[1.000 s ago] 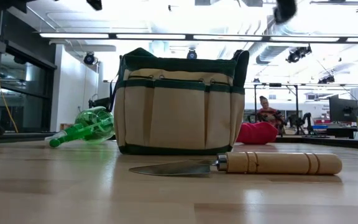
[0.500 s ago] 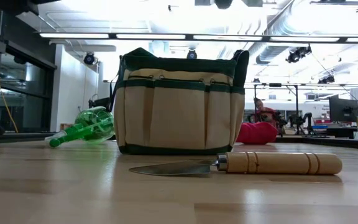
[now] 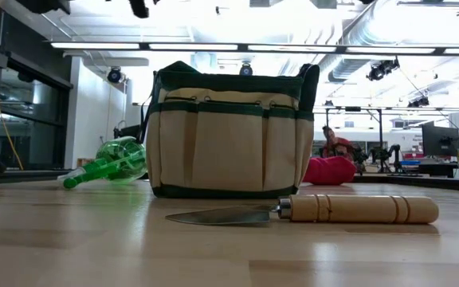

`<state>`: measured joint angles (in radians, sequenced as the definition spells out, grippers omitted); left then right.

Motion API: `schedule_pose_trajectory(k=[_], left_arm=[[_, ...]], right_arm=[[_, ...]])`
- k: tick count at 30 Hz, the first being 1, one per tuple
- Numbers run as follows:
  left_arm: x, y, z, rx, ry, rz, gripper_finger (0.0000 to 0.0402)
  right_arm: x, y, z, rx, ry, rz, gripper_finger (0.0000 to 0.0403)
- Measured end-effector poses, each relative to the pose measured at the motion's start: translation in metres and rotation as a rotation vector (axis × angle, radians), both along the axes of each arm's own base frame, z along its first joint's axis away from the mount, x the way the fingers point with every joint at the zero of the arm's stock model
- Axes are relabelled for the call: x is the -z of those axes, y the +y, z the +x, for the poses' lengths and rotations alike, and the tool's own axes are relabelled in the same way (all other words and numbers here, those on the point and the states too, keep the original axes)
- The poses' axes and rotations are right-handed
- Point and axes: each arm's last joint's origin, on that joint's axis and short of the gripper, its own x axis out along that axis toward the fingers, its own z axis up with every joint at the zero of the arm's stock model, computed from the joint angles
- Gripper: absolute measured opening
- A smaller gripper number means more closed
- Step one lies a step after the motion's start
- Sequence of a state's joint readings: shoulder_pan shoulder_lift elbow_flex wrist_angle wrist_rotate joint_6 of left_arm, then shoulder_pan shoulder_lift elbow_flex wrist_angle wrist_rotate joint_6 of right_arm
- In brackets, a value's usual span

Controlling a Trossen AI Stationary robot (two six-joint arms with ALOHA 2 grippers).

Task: Pick & Place Garden tools in Gardening bag
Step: Put the brown hand rake into the gardening bag

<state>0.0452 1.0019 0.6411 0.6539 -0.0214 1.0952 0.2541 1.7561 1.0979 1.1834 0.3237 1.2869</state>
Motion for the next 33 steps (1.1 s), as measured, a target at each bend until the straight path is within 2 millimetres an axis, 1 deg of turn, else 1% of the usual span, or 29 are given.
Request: schedule_pose_trajectory(k=[8,12,15,22,28,30,33], left_arm=[[-0.02,-0.001,0.004,-0.025,-0.041,0.142,0.0186],[-0.027,-0.002,0.008,-0.007,-0.027,0.223,0.0186],[-0.026,-0.001,0.016,-0.011,0.02,0.252,0.0186],[-0.027,-0.001,0.03,-0.01,0.037,0.276,0.0186],[-0.031,-0.01,0.036,0.01,0.029,0.301,0.0186],[-0.031,-0.011,0.036,-0.004,0.032,0.29,0.018],[-0.03,-0.013,0.036,-0.034,0.041,0.272,0.0155]], right_arm=[[-0.002,0.0,0.001,-0.017,-0.003,0.016,0.0055],[0.0,-0.004,0.003,-0.022,0.011,0.037,0.0055],[-0.001,-0.007,0.003,-0.025,0.003,0.049,0.0055],[0.001,-0.009,0.005,-0.048,0.021,0.049,0.0055],[0.003,-0.008,0.006,-0.056,0.045,0.053,0.0055],[0.003,-0.008,0.006,-0.051,0.042,0.048,0.0057],[0.002,-0.009,0.005,-0.037,0.034,0.037,0.0056]])
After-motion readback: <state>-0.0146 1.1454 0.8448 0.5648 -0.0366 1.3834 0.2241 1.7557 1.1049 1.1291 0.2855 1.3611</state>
